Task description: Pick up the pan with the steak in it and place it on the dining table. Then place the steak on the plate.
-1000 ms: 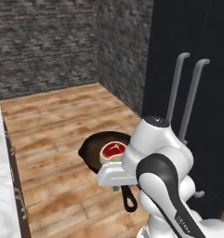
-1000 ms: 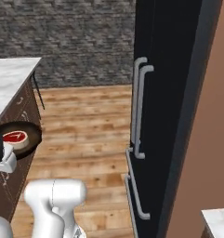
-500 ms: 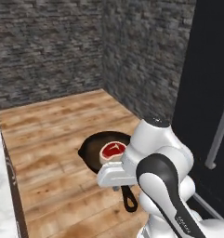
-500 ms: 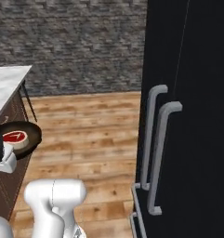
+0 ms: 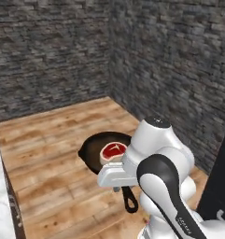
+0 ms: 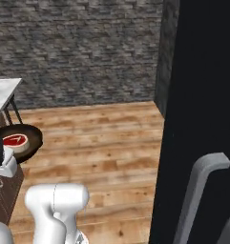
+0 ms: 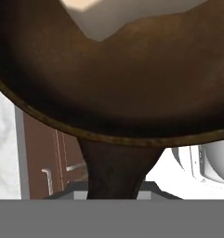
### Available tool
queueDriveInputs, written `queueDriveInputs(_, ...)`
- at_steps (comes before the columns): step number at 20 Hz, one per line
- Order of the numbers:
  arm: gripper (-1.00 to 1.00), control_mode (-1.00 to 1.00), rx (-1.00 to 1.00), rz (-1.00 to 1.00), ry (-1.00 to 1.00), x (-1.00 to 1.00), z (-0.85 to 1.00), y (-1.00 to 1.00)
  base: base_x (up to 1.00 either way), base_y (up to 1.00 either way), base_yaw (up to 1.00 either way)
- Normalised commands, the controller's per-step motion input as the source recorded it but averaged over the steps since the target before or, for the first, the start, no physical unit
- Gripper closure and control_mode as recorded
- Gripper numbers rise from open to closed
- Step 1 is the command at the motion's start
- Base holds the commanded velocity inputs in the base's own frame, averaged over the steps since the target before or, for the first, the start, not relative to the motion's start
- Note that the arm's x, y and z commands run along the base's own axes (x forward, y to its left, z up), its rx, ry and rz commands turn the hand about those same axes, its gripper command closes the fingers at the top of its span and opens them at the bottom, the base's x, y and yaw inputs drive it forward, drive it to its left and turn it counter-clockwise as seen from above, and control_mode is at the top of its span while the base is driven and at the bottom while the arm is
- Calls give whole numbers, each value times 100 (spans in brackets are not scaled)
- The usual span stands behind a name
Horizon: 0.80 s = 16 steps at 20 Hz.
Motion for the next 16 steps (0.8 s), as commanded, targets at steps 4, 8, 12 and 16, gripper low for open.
queueDriveInputs(4, 100, 100, 0, 0, 0, 0, 0, 0, 100, 20, -3)
queueDriveInputs(8, 100, 100, 0, 0, 0, 0, 0, 0, 100, 21, -2)
queueDriveInputs(12, 100, 100, 0, 0, 0, 0, 0, 0, 100, 18, -2)
queueDriveInputs(16, 100, 100, 0, 0, 0, 0, 0, 0, 100, 18, -2)
